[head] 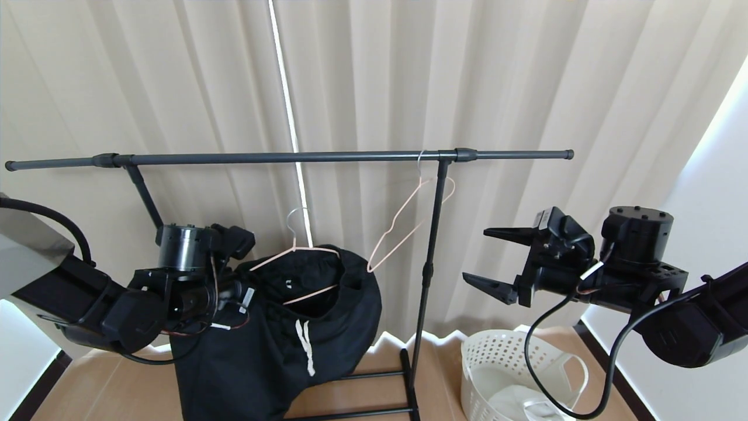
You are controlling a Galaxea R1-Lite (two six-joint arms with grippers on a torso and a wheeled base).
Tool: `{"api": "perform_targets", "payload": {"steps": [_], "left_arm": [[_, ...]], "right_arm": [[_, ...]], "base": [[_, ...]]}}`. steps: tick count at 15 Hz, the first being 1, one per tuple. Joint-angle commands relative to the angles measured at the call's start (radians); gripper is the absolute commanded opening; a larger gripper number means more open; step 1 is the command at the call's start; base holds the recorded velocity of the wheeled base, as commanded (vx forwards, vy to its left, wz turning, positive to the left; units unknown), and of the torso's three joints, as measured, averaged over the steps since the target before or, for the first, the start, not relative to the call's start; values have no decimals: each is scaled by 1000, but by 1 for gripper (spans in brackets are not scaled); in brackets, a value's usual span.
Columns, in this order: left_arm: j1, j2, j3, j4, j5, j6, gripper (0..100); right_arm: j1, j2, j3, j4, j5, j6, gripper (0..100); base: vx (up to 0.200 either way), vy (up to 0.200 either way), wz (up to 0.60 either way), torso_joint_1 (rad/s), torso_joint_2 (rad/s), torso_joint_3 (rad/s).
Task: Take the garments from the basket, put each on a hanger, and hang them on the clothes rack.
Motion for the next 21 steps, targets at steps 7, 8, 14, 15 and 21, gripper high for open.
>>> {"api": "perform_targets", "payload": {"steps": [7, 8, 14, 15, 21], "left_arm": [[23, 11, -164, -2, 49, -157, 0], [21, 13, -190, 1, 49, -174, 0], [20, 68, -301, 6, 49, -253, 0], [20, 68, -304, 9, 49, -253, 0], [13, 130, -445, 162, 56, -257, 0]], "right_arm": [[1, -7, 7, -2, 0, 0, 100], [1, -7, 7, -2, 0, 0, 100], [2, -27, 8, -2, 0, 0, 100], [2, -27, 8, -2, 0, 0, 100], [2, -27, 8, -2, 0, 0, 100]], "base": [[0, 0, 0, 0, 0, 0], [0, 0, 0, 0, 0, 0], [0, 0, 0, 0, 0, 0], [0, 0, 0, 0, 0, 0], [0, 0, 0, 0, 0, 0]]}}
